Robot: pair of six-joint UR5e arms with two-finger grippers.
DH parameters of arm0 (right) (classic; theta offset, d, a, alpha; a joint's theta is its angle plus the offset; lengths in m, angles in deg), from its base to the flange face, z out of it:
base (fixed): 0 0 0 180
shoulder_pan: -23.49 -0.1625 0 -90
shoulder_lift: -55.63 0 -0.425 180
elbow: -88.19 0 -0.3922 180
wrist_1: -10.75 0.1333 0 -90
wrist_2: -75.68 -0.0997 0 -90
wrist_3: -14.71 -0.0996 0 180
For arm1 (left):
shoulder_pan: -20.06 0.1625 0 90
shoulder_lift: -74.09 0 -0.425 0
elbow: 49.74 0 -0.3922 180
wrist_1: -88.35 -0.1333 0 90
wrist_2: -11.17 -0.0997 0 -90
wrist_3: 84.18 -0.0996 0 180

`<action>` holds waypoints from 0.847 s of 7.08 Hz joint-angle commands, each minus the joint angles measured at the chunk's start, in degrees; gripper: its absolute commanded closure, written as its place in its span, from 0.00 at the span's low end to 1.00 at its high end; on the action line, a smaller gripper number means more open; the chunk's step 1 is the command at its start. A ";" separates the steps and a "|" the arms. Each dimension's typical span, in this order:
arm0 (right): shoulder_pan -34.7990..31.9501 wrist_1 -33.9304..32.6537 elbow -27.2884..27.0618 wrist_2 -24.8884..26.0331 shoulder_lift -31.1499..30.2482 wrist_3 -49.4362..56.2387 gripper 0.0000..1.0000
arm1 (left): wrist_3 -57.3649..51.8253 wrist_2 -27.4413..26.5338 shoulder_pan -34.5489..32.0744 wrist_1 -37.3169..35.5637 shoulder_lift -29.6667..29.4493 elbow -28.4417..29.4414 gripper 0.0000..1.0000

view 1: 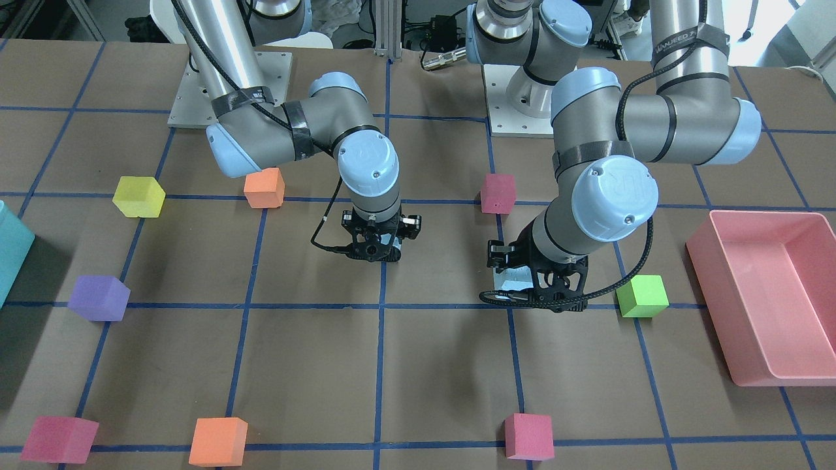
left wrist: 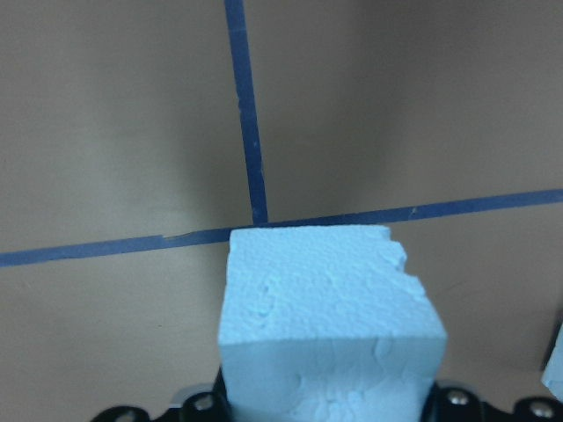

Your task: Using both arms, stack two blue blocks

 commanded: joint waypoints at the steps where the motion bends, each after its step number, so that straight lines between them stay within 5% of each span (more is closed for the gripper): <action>1: 0.08 -0.73 0.02 0.01 0.03 0.42 0.00 | 0.35 0.01 -0.43 0.22 0.24 0.07 0.58; 5: 3.50 0.22 2.12 0.53 -5.12 0.77 0.00 | 3.42 4.39 -2.87 2.14 1.90 -0.37 0.58; 6: 8.39 5.63 3.09 0.36 -8.81 6.26 0.00 | 8.65 4.93 -5.85 2.68 2.44 -0.37 0.58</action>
